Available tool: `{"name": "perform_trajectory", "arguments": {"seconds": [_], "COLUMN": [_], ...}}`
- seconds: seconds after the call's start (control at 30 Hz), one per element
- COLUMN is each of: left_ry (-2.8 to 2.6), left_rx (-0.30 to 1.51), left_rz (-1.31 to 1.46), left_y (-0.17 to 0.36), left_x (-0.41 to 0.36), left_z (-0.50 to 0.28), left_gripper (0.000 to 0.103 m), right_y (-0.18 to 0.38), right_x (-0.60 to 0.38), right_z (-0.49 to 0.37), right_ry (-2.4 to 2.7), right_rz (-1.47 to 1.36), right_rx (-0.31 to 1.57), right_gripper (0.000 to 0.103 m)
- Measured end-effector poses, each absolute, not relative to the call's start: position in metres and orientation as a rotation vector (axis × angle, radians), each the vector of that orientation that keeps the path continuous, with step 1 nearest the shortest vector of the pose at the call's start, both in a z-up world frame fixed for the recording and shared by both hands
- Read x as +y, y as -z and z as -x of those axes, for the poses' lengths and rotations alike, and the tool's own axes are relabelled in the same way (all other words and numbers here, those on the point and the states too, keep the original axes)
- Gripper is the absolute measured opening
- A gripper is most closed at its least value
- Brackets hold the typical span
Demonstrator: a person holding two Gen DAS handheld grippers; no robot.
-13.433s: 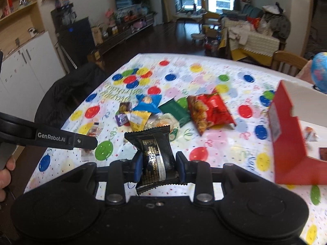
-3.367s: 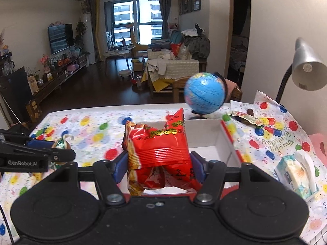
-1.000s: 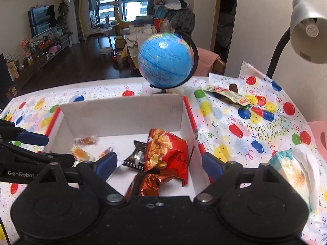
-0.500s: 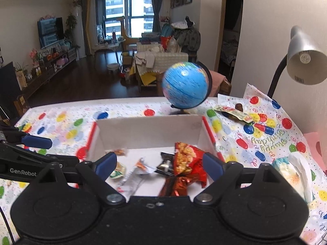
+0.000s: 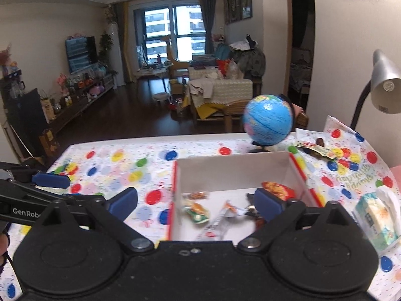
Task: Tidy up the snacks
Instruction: 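Move both grippers back over the remaining snacks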
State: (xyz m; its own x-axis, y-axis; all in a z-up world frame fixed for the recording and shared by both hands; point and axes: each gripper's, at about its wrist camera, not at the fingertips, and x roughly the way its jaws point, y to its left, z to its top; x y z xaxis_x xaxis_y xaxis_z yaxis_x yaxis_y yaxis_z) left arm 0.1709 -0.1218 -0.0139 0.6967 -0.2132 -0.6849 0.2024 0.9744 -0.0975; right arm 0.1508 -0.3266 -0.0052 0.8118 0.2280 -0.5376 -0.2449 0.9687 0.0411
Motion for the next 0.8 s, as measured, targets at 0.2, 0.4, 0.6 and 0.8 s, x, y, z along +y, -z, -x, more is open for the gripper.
{"name": "perform_trajectory", "arguments": {"seconds": [0.2,0.4,0.6,0.8], "left_ry": [0.199,0.15,0.112,0.054], "left_rx": [0.738,0.727,0.727,0.74], "left_rz": [0.048,0.059,0.084,0.084], "left_y": [0.011,0.013,0.017,0.022], "left_x": [-0.082,-0.045,-0.006,0.026], "left_z": [-0.148,-0.129,-0.112,-0.099], "left_gripper": [0.1,0.103,0.103,0.103], "right_y": [0.006,0.009,0.014,0.021], "right_x": [-0.293,-0.258,-0.226,-0.201], "right_z": [-0.137,-0.123,-0.114,-0.11], "right_ry": [-0.308,-0.368,-0.395,-0.406], "right_rz": [0.028,0.01,0.017,0.033], "right_rx": [0.568,0.564,0.579,0.598], "right_gripper": [0.101,0.103,0.103,0.103]}}
